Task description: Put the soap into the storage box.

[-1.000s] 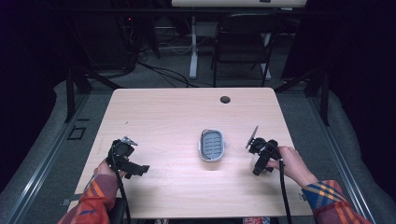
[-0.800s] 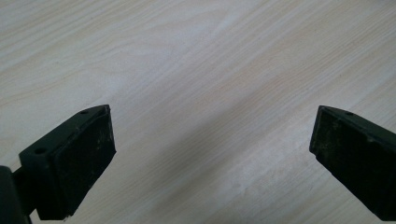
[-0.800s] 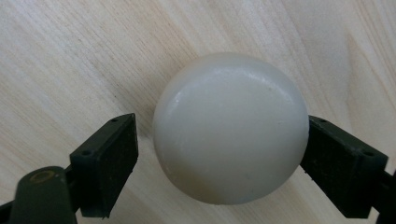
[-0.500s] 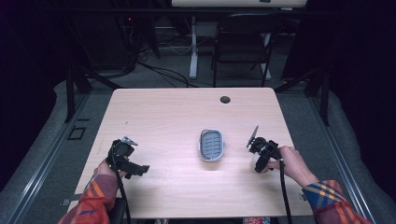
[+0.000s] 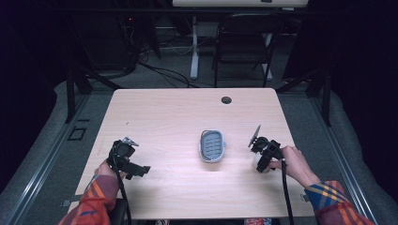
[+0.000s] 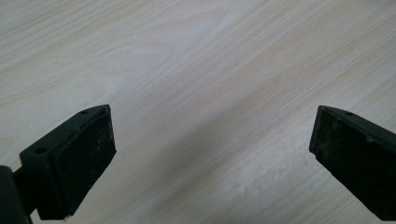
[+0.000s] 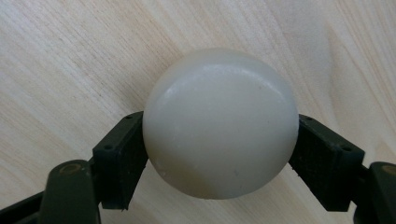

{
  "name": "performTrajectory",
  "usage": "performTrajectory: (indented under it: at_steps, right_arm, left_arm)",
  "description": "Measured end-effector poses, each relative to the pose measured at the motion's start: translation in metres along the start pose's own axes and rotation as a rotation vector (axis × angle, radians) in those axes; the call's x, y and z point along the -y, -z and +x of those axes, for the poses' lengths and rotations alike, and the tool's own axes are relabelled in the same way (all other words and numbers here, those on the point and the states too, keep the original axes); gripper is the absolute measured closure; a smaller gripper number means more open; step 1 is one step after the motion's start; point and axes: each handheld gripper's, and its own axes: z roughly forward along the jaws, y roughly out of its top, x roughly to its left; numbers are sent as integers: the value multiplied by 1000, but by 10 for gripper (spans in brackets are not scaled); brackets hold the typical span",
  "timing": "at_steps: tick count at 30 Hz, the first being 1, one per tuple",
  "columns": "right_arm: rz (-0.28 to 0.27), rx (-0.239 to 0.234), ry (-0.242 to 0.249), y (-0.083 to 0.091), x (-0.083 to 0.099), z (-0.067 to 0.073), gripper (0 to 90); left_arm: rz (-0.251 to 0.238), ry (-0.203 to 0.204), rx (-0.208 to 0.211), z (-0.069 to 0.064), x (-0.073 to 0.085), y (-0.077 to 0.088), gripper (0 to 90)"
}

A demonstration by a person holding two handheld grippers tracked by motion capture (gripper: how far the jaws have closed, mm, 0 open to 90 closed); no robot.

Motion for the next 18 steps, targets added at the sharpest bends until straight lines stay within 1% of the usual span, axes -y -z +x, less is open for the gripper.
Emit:
performTrajectory:
  at_steps: [6, 7, 9, 10, 11, 16, 17, 18]
  right_arm:
    - [-6, 1, 2, 4, 0, 1, 237]
    - [-17, 1, -2, 4, 1, 1, 237]
    - [-10, 0, 8, 7, 1, 1, 237]
    - [-24, 2, -1, 7, 1, 2, 238]
    - [-16, 6, 4, 8, 1, 1, 238]
    - [-24, 8, 3, 10, 2, 2, 238]
    - [-9, 9, 17, 12, 1, 2, 239]
    - [-7, 5, 17, 13, 1, 2, 239]
  left_arm:
    - [0, 0, -2, 0, 0, 0, 5]
    - [0, 1, -2, 0, 0, 0, 5]
    - [3, 1, -1, 0, 0, 0, 5]
    - [3, 0, 0, 0, 0, 0, 5]
    - [3, 0, 0, 0, 0, 0, 5]
    - [5, 0, 0, 0, 0, 0, 8]
    - [6, 0, 0, 0, 0, 0, 9]
    - [7, 0, 0, 0, 0, 0, 10]
